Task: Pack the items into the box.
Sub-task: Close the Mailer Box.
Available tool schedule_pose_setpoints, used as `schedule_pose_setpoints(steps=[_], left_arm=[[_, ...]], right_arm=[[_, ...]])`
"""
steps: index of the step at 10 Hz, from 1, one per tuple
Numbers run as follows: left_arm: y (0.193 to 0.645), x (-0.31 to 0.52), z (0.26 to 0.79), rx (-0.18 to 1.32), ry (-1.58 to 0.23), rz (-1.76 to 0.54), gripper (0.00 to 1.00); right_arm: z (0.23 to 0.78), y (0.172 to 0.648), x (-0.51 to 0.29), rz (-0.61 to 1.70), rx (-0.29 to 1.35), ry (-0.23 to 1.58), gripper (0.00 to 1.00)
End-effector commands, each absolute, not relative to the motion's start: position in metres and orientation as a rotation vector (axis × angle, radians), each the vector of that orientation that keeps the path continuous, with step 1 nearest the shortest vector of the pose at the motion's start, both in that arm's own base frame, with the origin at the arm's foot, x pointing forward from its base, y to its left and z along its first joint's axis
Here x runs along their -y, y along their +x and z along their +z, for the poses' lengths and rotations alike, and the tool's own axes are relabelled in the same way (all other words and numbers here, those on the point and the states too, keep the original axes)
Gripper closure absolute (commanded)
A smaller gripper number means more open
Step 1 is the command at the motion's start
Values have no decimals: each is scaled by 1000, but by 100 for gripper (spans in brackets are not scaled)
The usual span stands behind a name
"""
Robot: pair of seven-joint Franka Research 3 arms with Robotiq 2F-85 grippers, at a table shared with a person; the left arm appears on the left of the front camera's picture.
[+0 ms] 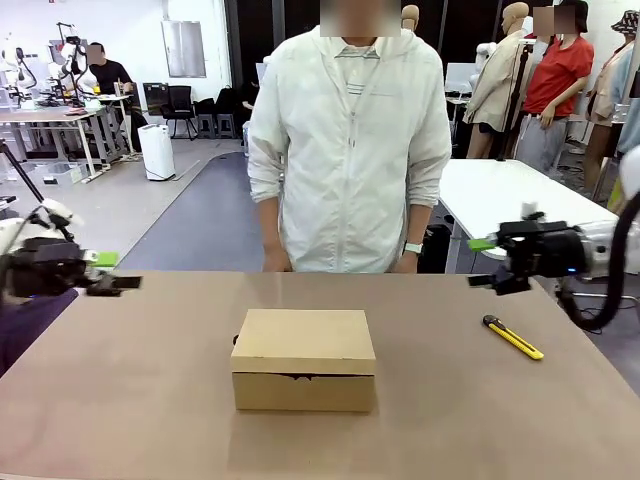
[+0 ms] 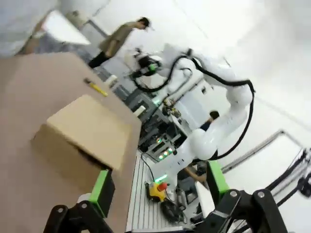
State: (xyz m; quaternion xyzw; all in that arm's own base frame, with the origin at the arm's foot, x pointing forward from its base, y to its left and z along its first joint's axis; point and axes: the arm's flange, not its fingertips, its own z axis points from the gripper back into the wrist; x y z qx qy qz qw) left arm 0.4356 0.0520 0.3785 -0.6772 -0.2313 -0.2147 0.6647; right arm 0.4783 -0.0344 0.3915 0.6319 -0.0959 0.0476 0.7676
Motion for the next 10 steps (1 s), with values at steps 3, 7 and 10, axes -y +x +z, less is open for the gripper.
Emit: schedule_pose_setpoints(steps=[3, 7, 10], left_arm=[[431, -80, 373, 457, -1482, -356, 0], [431, -80, 373, 457, -1482, -356, 0], [431, -80, 373, 457, -1482, -356, 0]], right_arm=[[380, 475, 64, 26, 218, 1403, 0], [380, 475, 64, 26, 218, 1403, 0], [380, 475, 64, 26, 218, 1403, 0]])
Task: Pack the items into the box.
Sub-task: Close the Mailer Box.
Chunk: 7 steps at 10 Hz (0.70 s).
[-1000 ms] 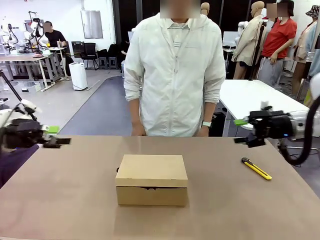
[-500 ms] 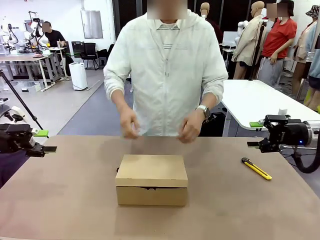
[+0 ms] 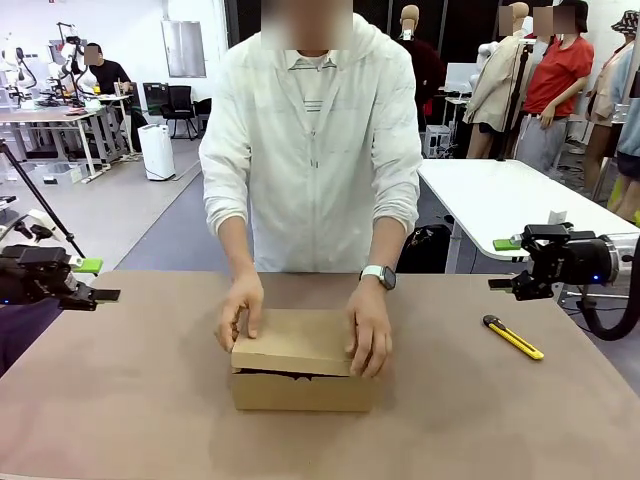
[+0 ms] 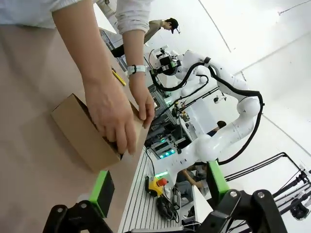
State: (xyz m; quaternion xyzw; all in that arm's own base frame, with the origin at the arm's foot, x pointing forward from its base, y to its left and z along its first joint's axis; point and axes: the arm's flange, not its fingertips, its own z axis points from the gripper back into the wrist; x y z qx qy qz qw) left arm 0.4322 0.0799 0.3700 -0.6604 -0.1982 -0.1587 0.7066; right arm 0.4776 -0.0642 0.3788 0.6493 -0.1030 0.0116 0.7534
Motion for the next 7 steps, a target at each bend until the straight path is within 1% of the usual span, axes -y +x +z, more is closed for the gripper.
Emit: schedule_pose_setpoints(steps=[1, 7], left_arm=[[431, -80, 373, 457, -1482, -356, 0], [431, -80, 373, 457, -1482, -356, 0]], right_arm=[[380, 475, 64, 26, 218, 1403, 0], [380, 475, 64, 26, 218, 1403, 0]])
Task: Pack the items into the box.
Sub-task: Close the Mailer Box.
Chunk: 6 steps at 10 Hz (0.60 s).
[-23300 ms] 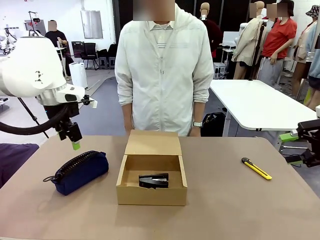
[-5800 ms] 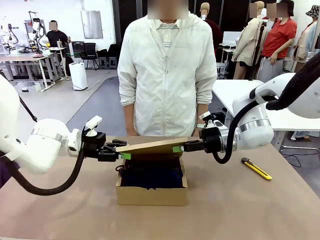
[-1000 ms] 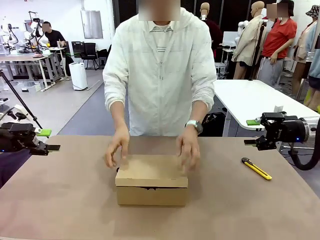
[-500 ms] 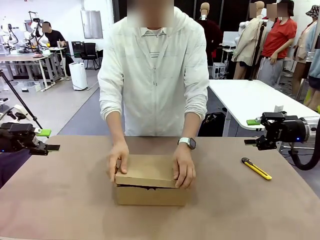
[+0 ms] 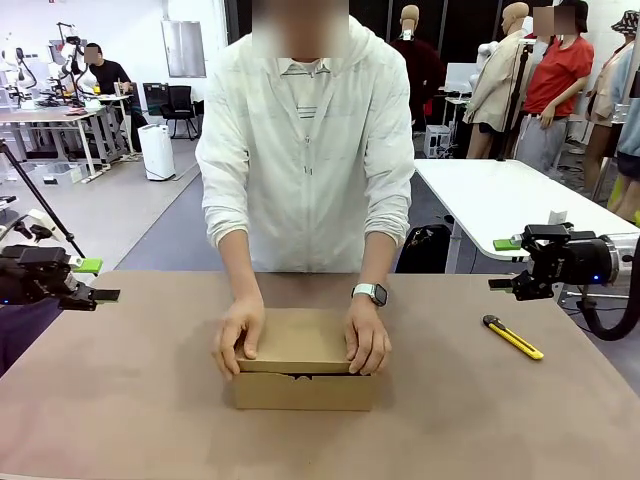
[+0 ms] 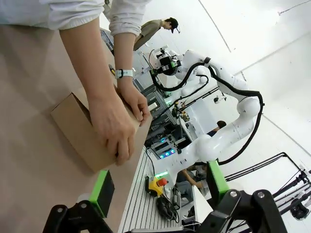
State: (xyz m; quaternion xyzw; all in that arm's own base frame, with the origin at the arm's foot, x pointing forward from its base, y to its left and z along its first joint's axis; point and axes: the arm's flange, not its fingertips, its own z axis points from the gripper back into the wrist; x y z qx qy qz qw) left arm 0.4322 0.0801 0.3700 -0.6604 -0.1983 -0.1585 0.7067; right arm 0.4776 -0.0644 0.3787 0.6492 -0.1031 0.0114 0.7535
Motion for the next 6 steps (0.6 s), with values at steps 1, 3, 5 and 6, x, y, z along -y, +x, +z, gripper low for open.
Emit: schedule_pose_setpoints(steps=[1, 3, 5, 6], left_arm=[[431, -80, 373, 457, -1482, -356, 0], [431, -80, 373, 457, -1482, -356, 0], [431, -80, 373, 457, -1482, -356, 0], [431, -80, 373, 457, -1482, -356, 0]], right_arm=[[380, 475, 64, 26, 218, 1403, 0], [380, 475, 64, 26, 218, 1403, 0], [380, 475, 64, 26, 218, 1403, 0], [380, 475, 64, 26, 218, 1403, 0]])
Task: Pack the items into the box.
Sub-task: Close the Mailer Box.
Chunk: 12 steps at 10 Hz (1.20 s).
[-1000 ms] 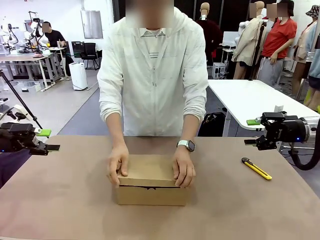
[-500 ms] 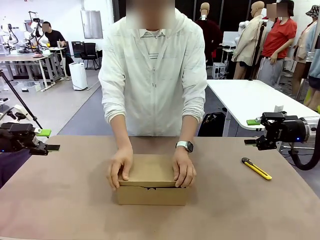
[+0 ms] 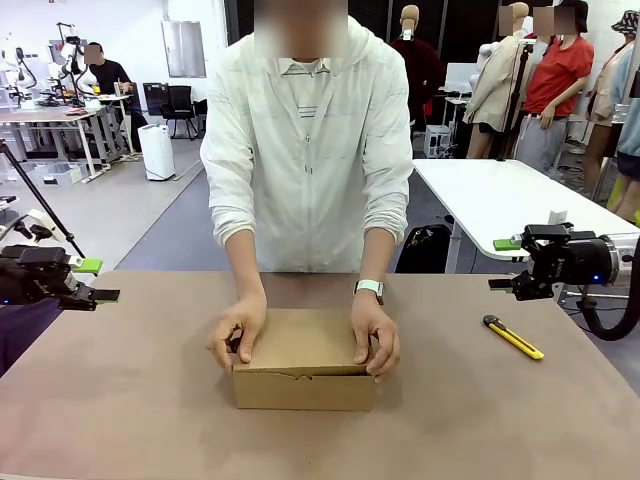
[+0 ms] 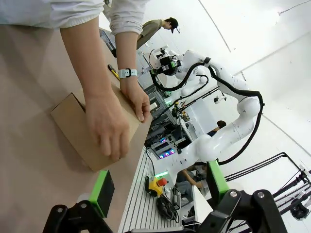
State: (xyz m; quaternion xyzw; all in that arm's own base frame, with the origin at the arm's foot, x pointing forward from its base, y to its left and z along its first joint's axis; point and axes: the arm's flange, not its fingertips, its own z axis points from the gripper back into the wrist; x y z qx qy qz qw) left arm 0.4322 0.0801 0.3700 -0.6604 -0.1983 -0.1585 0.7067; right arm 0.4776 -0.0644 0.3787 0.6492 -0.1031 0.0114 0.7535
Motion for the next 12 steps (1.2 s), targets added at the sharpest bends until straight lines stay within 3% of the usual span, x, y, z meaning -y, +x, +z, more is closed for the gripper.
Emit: schedule_pose_setpoints(steps=[1, 12], left_arm=[[431, -80, 373, 457, -1482, -356, 0], [431, -80, 373, 457, -1482, -356, 0]], right_arm=[[380, 475, 64, 26, 218, 1403, 0], [380, 475, 64, 26, 218, 1403, 0]])
